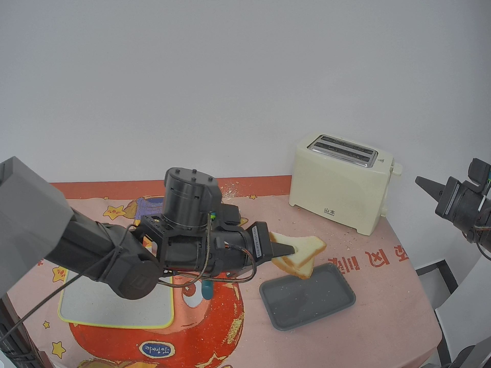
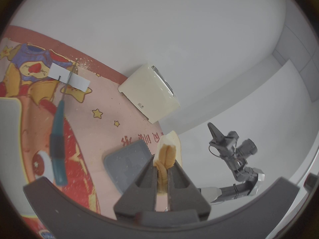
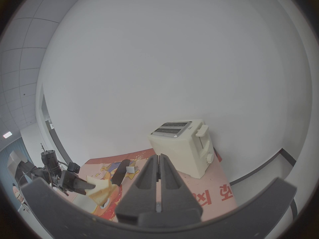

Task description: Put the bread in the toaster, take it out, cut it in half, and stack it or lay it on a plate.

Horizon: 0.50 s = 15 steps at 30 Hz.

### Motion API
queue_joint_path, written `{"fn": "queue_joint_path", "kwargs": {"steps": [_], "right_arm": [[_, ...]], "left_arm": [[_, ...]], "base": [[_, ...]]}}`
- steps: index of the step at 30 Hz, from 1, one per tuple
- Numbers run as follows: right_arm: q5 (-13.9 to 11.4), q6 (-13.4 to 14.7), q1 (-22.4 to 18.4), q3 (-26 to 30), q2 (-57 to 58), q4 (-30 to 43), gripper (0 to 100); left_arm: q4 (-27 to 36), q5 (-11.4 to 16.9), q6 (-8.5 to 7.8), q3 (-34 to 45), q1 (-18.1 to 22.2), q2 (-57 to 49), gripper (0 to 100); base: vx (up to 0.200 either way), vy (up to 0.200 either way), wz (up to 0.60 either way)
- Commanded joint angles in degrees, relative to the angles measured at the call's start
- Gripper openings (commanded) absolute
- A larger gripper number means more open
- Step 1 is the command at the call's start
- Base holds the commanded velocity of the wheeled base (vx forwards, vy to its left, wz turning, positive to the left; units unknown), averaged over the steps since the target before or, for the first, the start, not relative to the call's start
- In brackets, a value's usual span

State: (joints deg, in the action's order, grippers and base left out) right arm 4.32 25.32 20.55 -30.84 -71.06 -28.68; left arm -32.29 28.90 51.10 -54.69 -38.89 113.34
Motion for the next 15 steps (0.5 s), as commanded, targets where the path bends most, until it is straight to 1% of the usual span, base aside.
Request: {"fn": "queue_joint_path", "kwargs": {"steps": [1, 6, 15], "right_arm": [[-0.01, -0.01, 0.01, 0.17, -0.48, 0.03, 0], [-0.01, -0.01, 0.01, 0.52, -1.19, -0.58, 0], [-0.01, -0.01, 0.01, 0.52, -1.19, -0.58, 0]], "left_arm": [[0.04, 0.01, 0.05, -1.39, -0.75, 2.94, 0], [0.21, 0.01, -0.04, -1.12, -2.51, 4.26, 0], [0.3, -0.08, -0.21, -0.86, -3.74, 6.37, 0]], "base": [[0.0, 0.0, 0.0], [0.0, 0.0, 0.0], [0.0, 0.0, 0.0]]}}
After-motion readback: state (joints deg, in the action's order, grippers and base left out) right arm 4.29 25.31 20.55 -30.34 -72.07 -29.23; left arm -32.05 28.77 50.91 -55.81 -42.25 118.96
